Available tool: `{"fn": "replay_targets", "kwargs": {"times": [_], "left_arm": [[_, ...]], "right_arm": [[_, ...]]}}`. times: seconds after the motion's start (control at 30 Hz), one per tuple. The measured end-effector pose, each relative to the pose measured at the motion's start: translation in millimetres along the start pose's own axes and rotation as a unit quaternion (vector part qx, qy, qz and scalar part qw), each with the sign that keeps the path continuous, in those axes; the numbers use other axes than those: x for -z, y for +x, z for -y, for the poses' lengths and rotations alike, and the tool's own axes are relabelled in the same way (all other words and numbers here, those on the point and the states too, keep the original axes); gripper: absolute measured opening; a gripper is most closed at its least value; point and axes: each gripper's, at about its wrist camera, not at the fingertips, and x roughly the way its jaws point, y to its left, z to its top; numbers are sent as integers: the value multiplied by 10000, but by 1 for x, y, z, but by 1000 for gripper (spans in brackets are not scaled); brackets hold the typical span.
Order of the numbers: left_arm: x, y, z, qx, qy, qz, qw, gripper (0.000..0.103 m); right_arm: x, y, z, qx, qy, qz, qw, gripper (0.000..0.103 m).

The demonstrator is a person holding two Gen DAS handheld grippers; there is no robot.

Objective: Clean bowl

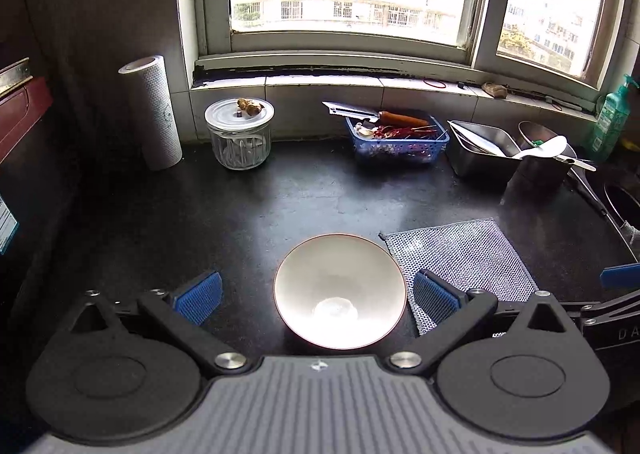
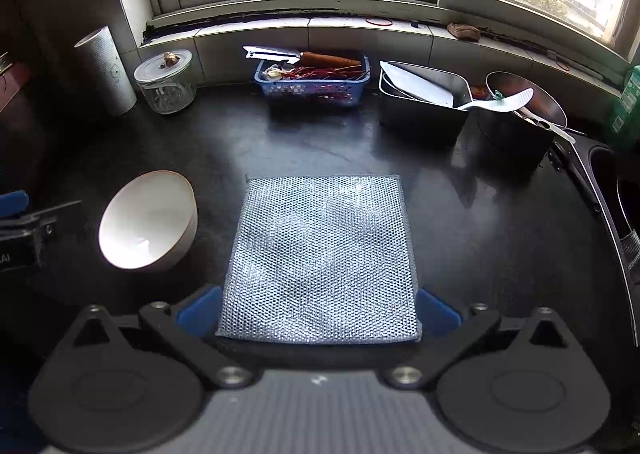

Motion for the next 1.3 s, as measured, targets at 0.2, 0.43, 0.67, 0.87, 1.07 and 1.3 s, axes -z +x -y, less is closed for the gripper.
{"fn": "replay_targets", "kwargs": {"times": [0.2,0.43,0.67,0.87,1.07,1.3], "left_arm": [[1,5,-5,1,21,-109,9999,103],[8,12,-11,-54,-177,-263,9995,103],[16,20,-16,37,-305,-374,9988,103],[25,21,-16,62,-539,-263,9982,102],[35,24,-20,114,-789,-221,9966,87],[36,47,-43,346,-962,-409,9939,65]], "right_arm": [[0,6,-2,-31,-51,-31,10000,103],[0,15,0,-66,-72,-92,9999,103],[1,23,2,-97,-111,-103,9998,103],[2,29,9,-206,-143,-52,9997,103],[7,35,20,-623,-122,231,9977,103],[4,45,10,-674,-215,367,9968,103]]}}
